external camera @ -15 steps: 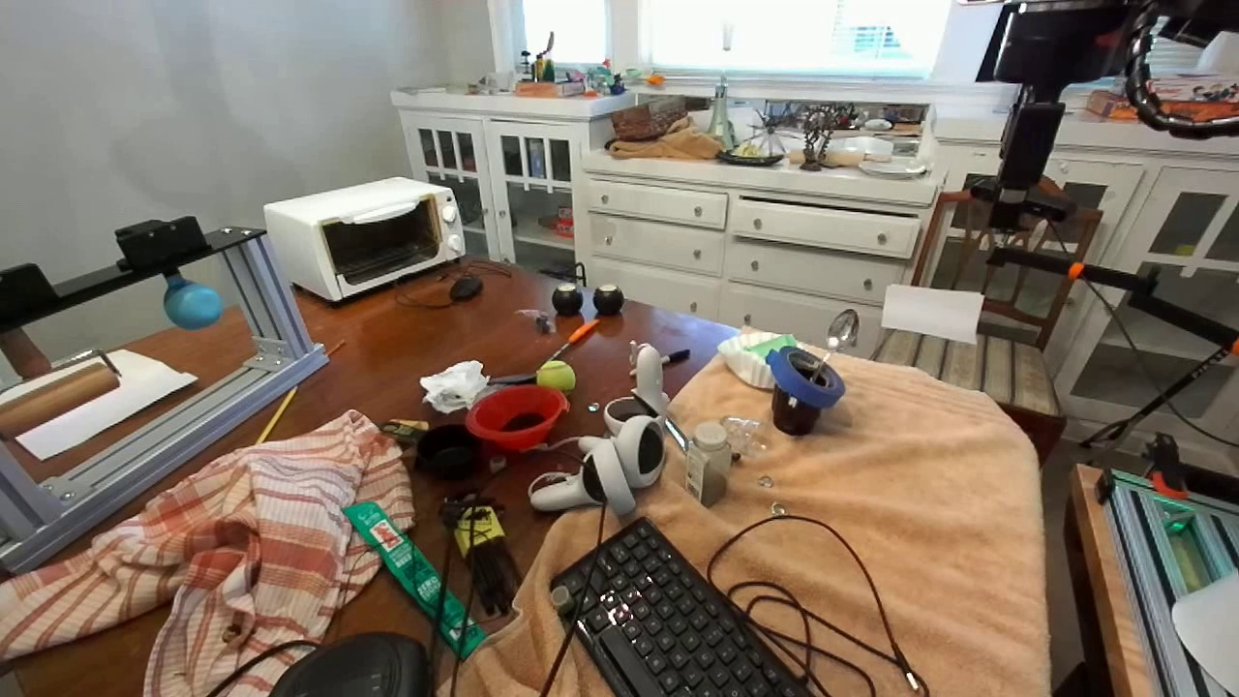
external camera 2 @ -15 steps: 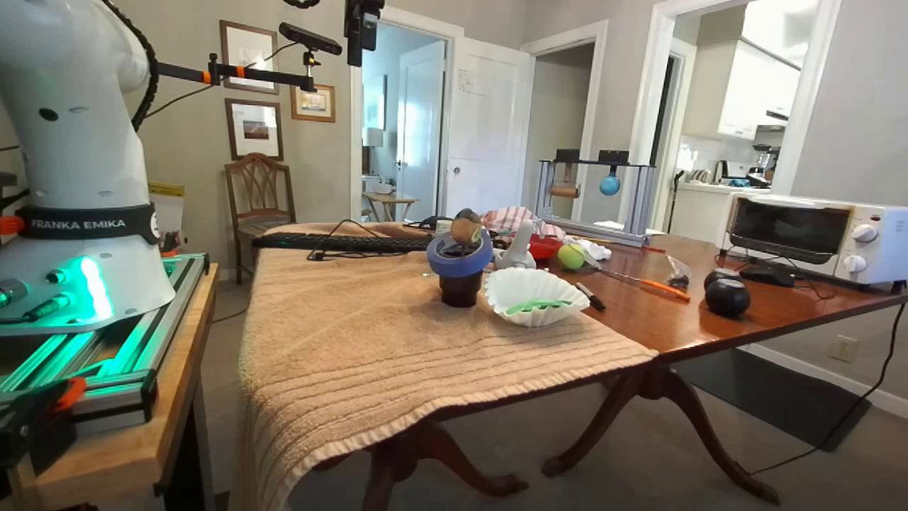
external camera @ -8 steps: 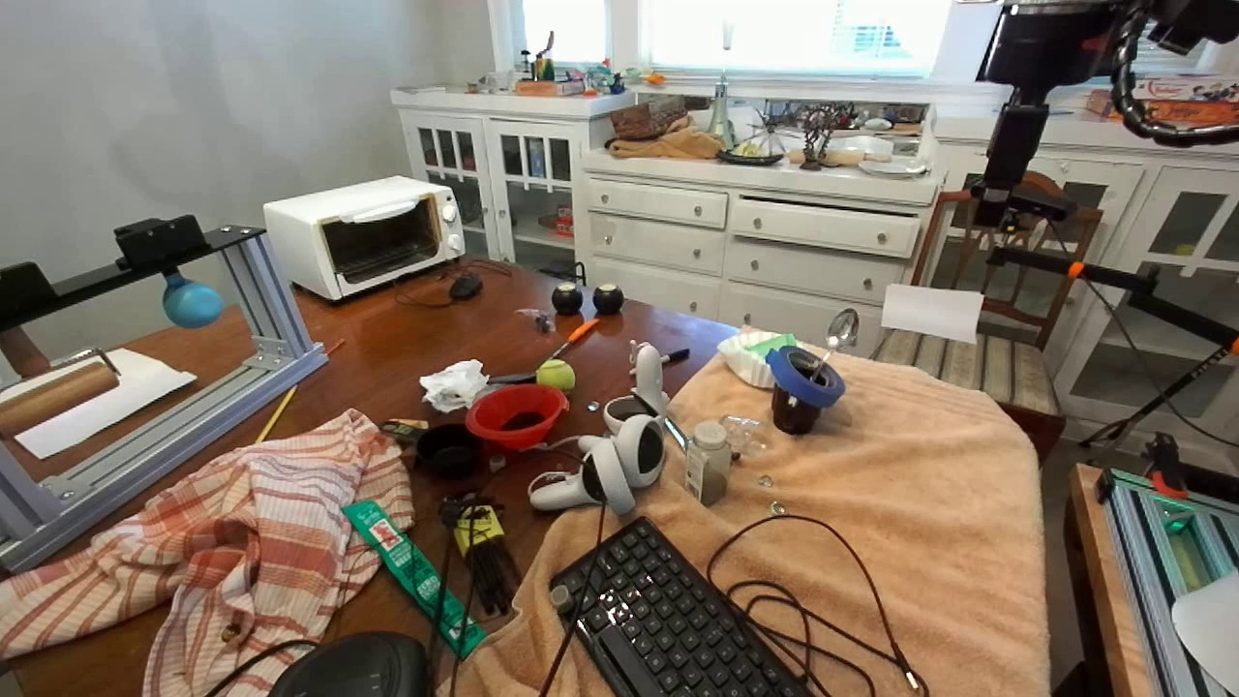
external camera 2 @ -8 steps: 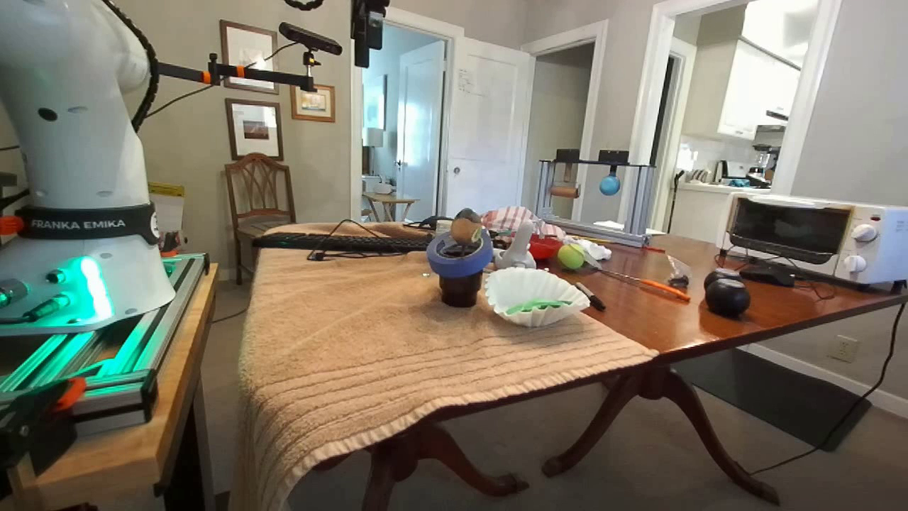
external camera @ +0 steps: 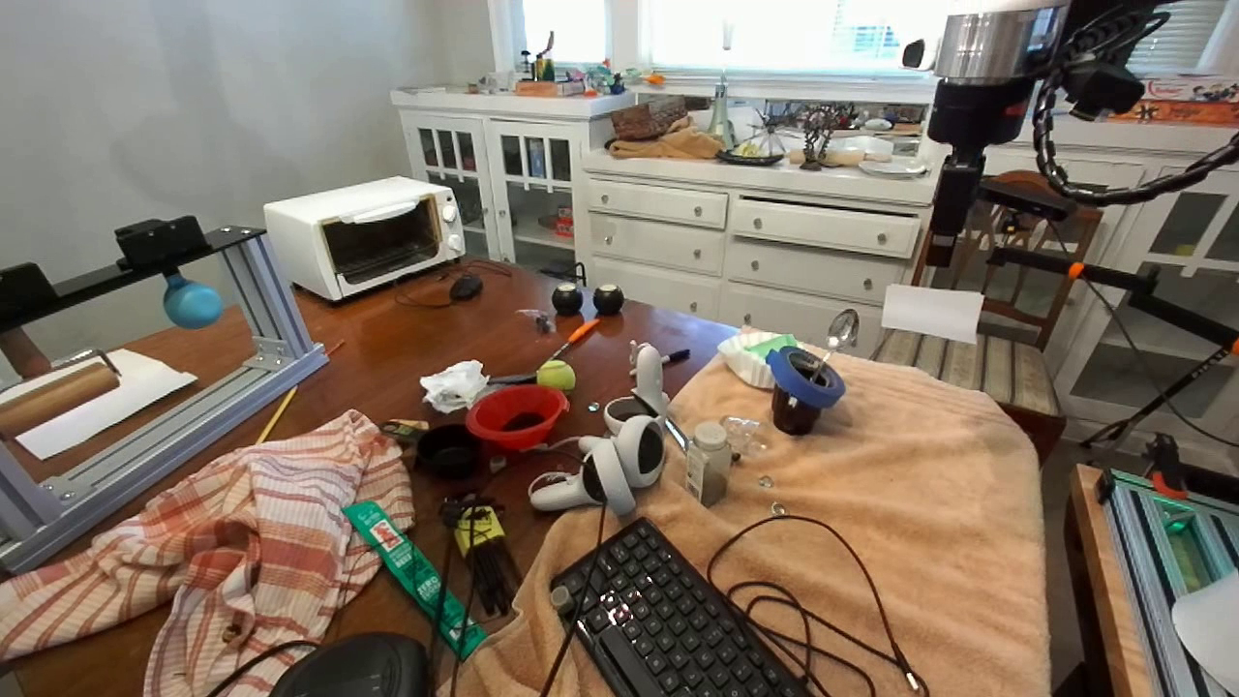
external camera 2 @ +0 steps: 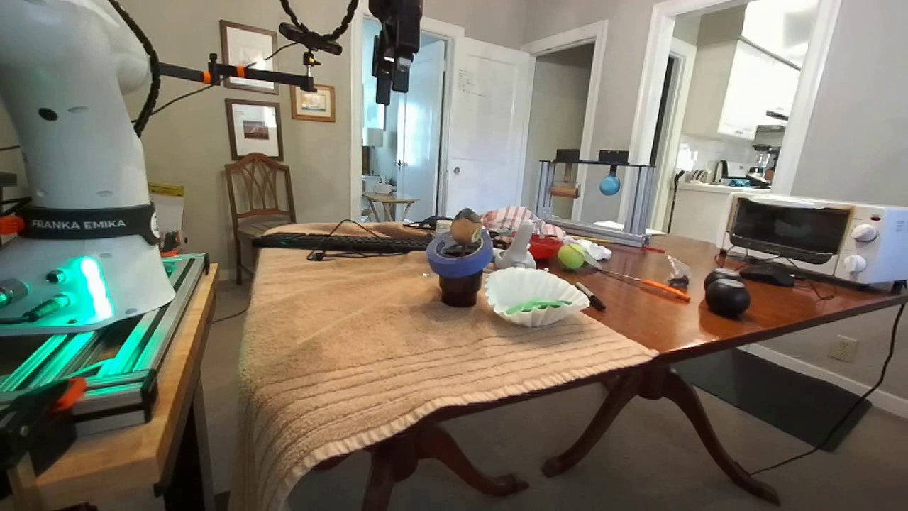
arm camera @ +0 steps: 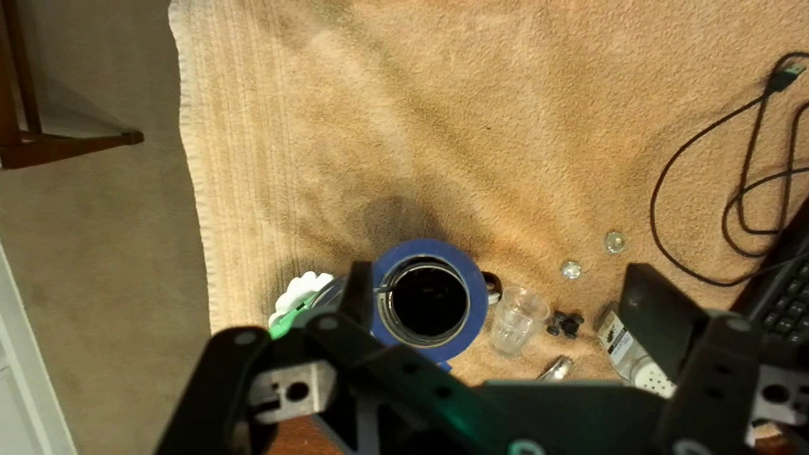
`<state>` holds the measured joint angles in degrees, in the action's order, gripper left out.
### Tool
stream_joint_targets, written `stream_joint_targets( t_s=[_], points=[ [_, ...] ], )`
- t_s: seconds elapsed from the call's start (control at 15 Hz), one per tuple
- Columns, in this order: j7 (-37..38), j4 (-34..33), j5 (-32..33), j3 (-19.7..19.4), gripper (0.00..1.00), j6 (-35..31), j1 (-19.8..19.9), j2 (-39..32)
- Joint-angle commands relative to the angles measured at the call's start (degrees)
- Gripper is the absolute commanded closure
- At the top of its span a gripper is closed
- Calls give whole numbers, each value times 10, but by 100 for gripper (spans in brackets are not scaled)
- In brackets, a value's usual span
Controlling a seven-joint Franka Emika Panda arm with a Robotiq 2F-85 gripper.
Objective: Pick up the blue masking tape and put it on the tabletop then pour the silver spoon out of the mug and put the mug on the tabletop.
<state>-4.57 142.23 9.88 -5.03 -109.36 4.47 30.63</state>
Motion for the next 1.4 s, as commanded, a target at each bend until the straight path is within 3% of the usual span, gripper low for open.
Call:
stream_joint_targets(
  t_s=[0.0,0.33,0.67,1.33],
  points=[
    [0,-2,-1,1,0,1,1,-2],
    [-24,6,47,-15,0,-83,11,-76],
    [-136,-37,27,-49,0,-198,3,-223],
    [-232,-138,6,2,0,-146,0,-374]
  ],
)
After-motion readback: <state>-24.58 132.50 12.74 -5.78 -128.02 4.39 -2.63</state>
